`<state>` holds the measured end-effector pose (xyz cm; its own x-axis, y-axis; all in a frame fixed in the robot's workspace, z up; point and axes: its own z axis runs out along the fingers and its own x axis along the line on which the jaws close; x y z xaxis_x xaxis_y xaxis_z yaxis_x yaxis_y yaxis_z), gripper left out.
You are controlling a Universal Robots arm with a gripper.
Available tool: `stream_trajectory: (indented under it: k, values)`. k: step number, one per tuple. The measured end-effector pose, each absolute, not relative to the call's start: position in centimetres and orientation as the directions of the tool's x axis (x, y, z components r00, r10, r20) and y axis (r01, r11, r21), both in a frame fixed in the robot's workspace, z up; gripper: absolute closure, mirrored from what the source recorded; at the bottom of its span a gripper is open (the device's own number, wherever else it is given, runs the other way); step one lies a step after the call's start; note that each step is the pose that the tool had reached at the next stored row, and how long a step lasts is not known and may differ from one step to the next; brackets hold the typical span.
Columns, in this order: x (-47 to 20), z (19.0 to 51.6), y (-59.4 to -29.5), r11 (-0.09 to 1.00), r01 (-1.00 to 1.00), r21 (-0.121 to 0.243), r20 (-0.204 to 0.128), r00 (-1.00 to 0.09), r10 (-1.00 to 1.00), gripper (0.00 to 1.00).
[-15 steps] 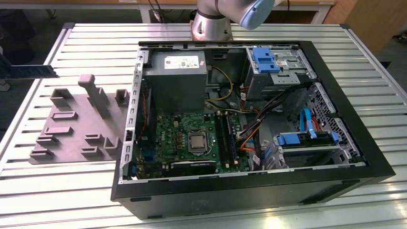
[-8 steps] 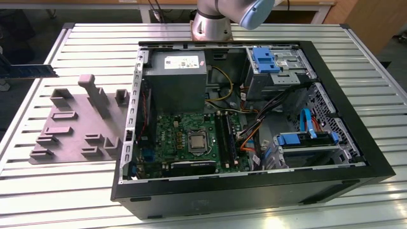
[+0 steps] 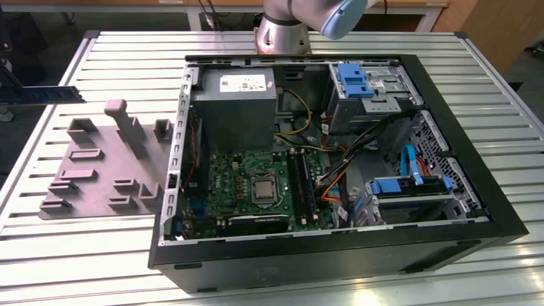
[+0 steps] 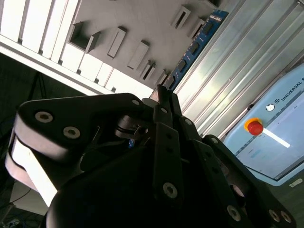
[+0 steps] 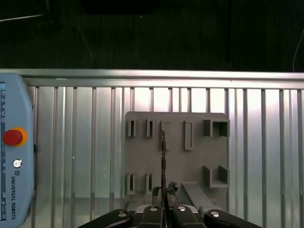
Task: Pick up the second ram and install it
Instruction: 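Pick up the second ram and move it above second insertion slot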
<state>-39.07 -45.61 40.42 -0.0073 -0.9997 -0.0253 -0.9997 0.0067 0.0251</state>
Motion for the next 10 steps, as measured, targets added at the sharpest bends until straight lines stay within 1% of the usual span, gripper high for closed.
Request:
stream_trajectory:
  k: [10]
  values:
    - [-37.6, 40.4, -45.6, 0.007, -1.000, 0.025, -0.025, -0.007, -1.000, 0.86]
